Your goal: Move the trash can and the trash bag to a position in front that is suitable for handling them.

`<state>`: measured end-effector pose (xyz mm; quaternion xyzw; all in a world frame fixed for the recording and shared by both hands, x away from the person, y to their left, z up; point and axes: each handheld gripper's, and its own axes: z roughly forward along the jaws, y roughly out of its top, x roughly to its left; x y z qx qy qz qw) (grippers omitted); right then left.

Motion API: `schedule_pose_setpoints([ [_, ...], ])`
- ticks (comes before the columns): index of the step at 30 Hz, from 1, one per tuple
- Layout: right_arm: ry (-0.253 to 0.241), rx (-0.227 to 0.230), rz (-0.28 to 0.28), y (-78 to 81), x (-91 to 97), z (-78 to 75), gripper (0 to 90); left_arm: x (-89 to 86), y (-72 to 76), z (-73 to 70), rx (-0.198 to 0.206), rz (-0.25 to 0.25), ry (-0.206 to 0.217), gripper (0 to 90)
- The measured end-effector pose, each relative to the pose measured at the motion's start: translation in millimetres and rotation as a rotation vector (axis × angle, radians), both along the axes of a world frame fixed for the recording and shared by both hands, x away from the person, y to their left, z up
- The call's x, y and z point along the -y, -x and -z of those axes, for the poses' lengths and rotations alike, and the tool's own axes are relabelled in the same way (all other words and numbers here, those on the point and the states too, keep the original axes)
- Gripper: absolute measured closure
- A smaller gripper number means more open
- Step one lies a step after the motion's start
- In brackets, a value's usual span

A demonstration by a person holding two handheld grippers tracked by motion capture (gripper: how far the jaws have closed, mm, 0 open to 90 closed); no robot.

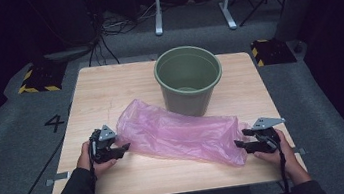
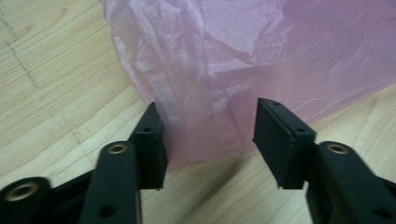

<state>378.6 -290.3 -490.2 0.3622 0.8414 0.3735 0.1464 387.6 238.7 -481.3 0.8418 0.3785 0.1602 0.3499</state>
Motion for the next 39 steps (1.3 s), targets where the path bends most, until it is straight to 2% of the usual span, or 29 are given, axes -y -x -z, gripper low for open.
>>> schedule_pose_setpoints([
  [2, 0.026, -0.003, 0.0, -3.5, 0.4, 4.4, 53.1, -1.4, 1.3, -2.0, 0.017, -0.002, 0.011, 37.9],
  [4, 0.018, 0.003, 0.004, -6.0, 2.8, 5.7, 60.0, -3.5, 3.4, -4.8, 0.023, -0.002, 0.032, 30.0],
  [7, 0.029, 0.019, 0.016, -10.1, 7.1, 5.7, 67.8, -10.1, 8.6, -9.1, 0.05, -0.02, 0.047, 23.0],
  [11, 0.043, 0.046, 0.054, -20.9, 14.0, 6.3, 73.4, -25.2, 12.3, -12.3, 0.072, -0.077, 0.069, 22.4],
  [13, 0.055, 0.055, 0.072, -28.1, 17.0, 6.1, 73.9, -32.1, 12.9, -11.8, 0.076, -0.127, 0.049, 22.1],
  [17, 0.09, 0.102, 0.107, -46.9, 24.8, 7.1, 73.6, -37.0, 8.9, -6.8, 0.064, -0.162, 0.048, 21.8],
  [19, 0.098, 0.107, 0.121, -55.9, 28.3, 6.9, 71.9, -35.6, 6.8, -6.0, 0.064, -0.167, 0.054, 21.7],
  [23, 0.134, 0.149, 0.149, -71.6, 34.6, 8.2, 71.8, -26.7, 6.5, -8.6, 0.081, -0.142, 0.064, 22.3],
  [24, 0.12, 0.124, 0.159, -75.7, 35.7, 7.0, 71.7, -24.2, 6.5, -9.2, 0.083, -0.131, 0.064, 22.8],
  [25, 0.121, 0.117, 0.174, -78.7, 36.1, 6.1, 71.2, -20.3, 6.1, -9.7, 0.085, -0.122, 0.063, 22.8],
  [27, 0.131, 0.155, 0.186, -83.6, 36.4, 6.1, 71.2, -12.3, 4.5, -11.2, 0.09, -0.101, 0.059, 22.9],
  [28, 0.131, 0.16, 0.185, -86.2, 35.8, 7.8, 71.1, -8.3, 4.1, -11.9, 0.092, -0.093, 0.063, 22.9],
  [29, 0.127, 0.144, 0.191, -89.6, 34.8, 8.6, 71.0, -4.7, 3.1, -13.1, 0.095, -0.083, 0.063, 23.0],
  [30, 0.101, 0.121, 0.202, -94.2, 35.1, 7.9, 71.1, -1.0, 2.2, -14.1, 0.099, -0.074, 0.064, 23.2],
  [31, 0.082, 0.126, 0.214, -97.9, 35.6, 6.4, 72.3, 3.4, 1.2, -15.3, 0.1, -0.06, 0.064, 23.3],
  [32, 0.06, 0.155, 0.222, -100.4, 36.4, 4.2, 71.7, 5.6, 0.6, -15.9, 0.104, -0.053, 0.063, 23.4],
  [34, 0.008, 0.102, 0.237, -108.4, 38.2, -0.1, 68.6, 11.8, -1.0, -16.7, 0.099, -0.034, 0.066, 23.6],
  [37, -0.098, 0.082, 0.27, -118.0, 41.9, -12.1, 61.8, 17.7, -2.7, -16.5, 0.103, -0.011, 0.058, 23.7],
  [39, -0.122, 0.08, 0.274, -117.8, 40.5, -20.7, 54.8, 20.9, -4.0, -14.8, 0.096, -0.004, 0.052, 23.8],
])
